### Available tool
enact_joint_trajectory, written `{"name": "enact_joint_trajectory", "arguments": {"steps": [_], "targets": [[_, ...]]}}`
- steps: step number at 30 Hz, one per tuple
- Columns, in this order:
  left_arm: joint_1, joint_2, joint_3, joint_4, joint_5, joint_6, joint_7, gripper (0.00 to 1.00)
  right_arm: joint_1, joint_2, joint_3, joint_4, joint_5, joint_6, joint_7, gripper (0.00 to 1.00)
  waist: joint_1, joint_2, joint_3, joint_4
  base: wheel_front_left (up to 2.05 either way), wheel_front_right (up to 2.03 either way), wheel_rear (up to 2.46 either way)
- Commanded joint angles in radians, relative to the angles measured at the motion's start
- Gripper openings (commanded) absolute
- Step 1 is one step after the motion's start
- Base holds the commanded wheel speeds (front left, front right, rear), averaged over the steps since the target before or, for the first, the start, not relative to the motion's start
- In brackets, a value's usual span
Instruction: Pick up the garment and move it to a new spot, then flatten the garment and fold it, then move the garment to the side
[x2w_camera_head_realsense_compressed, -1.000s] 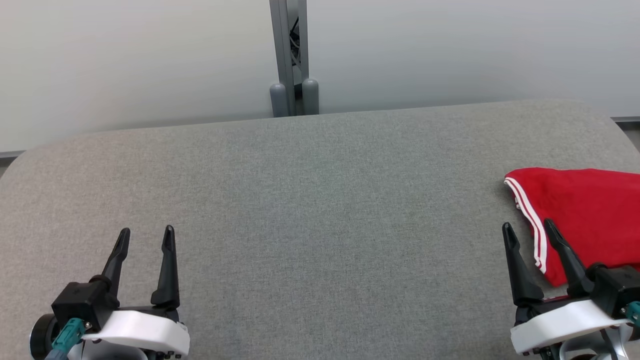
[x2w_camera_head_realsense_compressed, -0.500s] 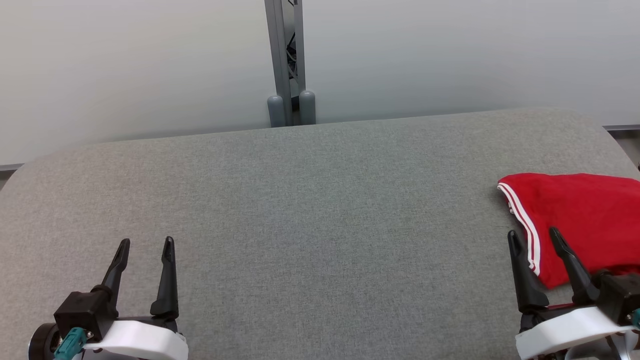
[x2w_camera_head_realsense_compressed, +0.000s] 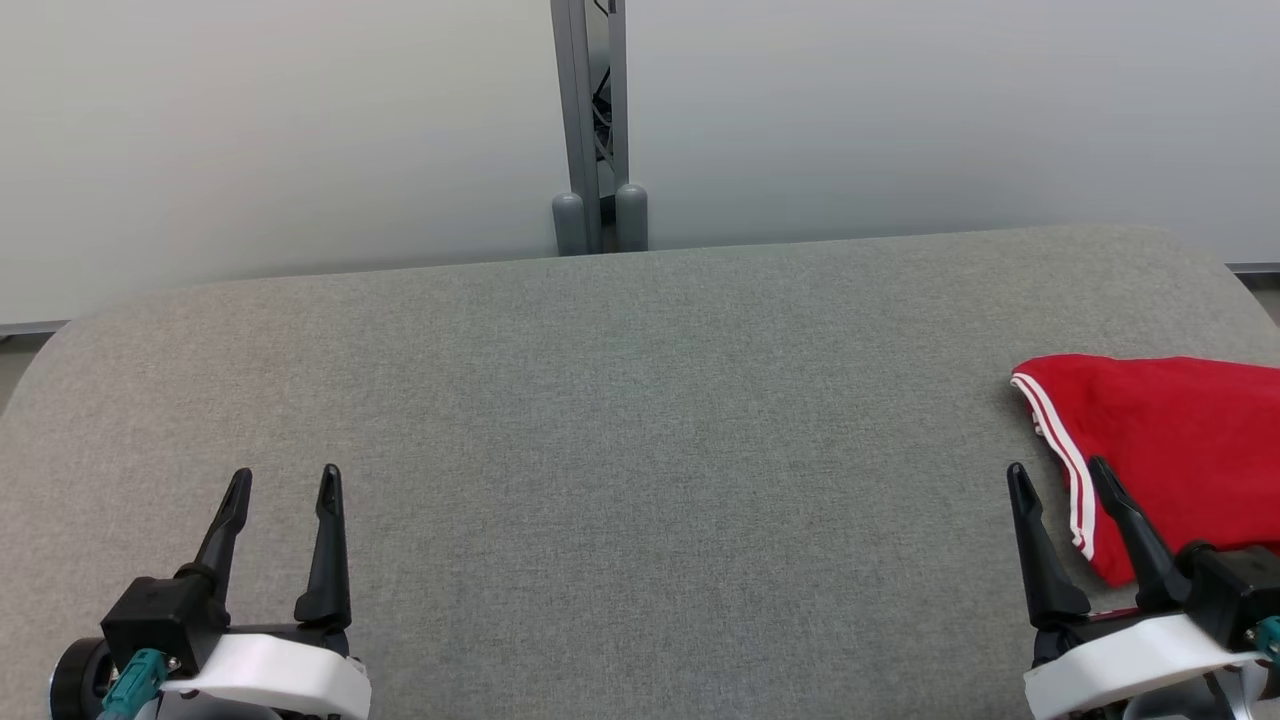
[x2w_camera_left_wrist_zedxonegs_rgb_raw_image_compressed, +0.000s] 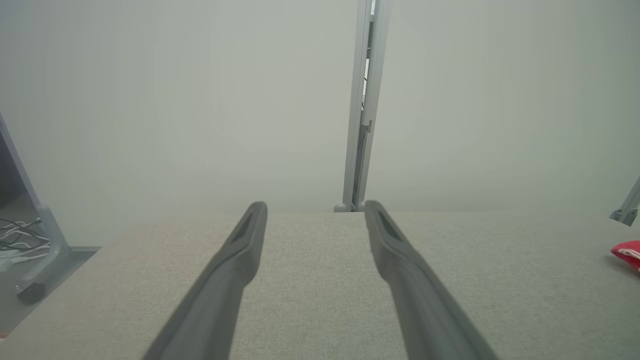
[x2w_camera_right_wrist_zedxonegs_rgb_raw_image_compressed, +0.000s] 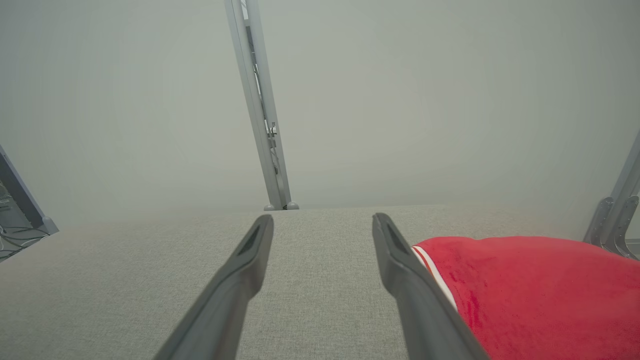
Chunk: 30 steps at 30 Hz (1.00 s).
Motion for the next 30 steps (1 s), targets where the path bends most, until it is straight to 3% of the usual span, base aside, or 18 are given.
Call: {"name": "enact_joint_trajectory", "arguments": {"steps": [1, 10, 22, 30], "targets": [[-0.014, 0.001, 0.006, 0.003, 0.009, -0.004, -0.005, 1.00, 0.000, -0.004, 0.000, 0.001, 0.000, 0.000, -0.001, 1.00, 0.0000, 0.0000, 0.001, 0.001, 0.00, 0.00, 0.00], [-0.043, -0.035, 0.059, 0.036, 0.029, -0.045, -0.005, 1.00, 0.005, -0.004, 0.000, -0.002, 0.003, 0.000, -0.003, 1.00, 0.0000, 0.0000, 0.009, 0.011, 0.00, 0.00, 0.00], [-0.053, -0.107, 0.132, 0.124, 0.124, -0.157, -0.005, 1.00, -0.004, -0.004, 0.008, -0.002, -0.001, 0.000, 0.001, 1.00, 0.0000, 0.0000, 0.020, 0.011, 0.00, 0.00, 0.00], [-0.041, -0.134, 0.160, 0.144, 0.160, -0.180, -0.005, 1.00, -0.006, -0.004, 0.007, 0.001, -0.001, 0.000, -0.005, 1.00, 0.0000, 0.0000, 0.026, 0.008, 0.00, 0.00, 0.00]]}}
